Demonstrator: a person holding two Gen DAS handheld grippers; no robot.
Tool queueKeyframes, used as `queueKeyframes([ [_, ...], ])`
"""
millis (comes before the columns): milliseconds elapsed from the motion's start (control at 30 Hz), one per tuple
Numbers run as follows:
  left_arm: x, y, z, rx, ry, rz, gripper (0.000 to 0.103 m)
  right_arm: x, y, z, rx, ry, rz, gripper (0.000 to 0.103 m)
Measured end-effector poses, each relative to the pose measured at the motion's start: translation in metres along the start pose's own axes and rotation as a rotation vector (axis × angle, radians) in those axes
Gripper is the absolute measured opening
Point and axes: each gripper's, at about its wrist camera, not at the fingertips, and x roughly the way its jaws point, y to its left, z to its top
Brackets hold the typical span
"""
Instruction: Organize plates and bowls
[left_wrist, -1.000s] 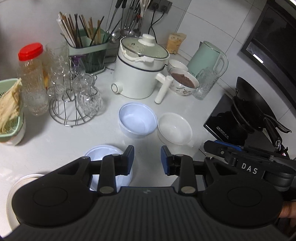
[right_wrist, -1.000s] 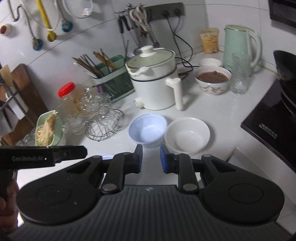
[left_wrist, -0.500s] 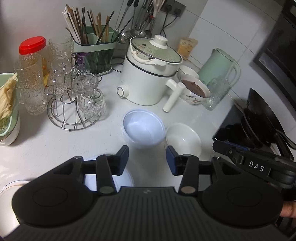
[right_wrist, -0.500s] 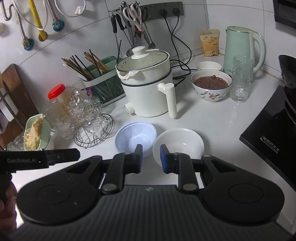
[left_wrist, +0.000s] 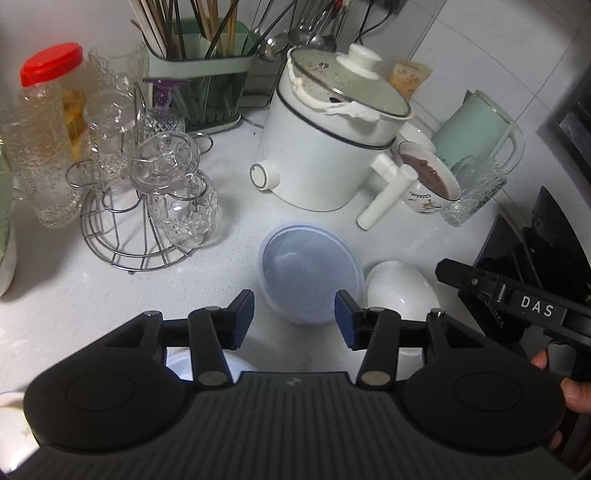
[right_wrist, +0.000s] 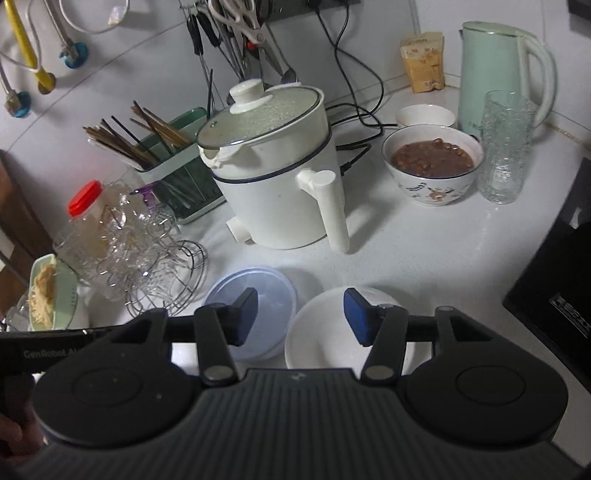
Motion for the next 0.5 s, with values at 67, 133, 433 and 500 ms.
queueKeyframes([
  [67,0.012,0.004,0.006,-0.001,0.017,-0.002,0.054,0.013,0.002,0.004,-0.004,0.016,0.009,0.055],
  [133,0.023,0.009,0.011,0.0,0.034,0.0,0.054,0.027,0.005,0.008,-0.007,0.034,0.017,0.054],
  [433,0.063,0.027,0.015,-0.019,0.109,-0.013,0.054,0.079,0.016,0.017,-0.059,0.096,0.0,0.051],
  [500,0.07,0.029,0.015,-0.02,0.125,-0.023,0.054,0.089,0.016,0.018,-0.066,0.106,-0.015,0.049],
])
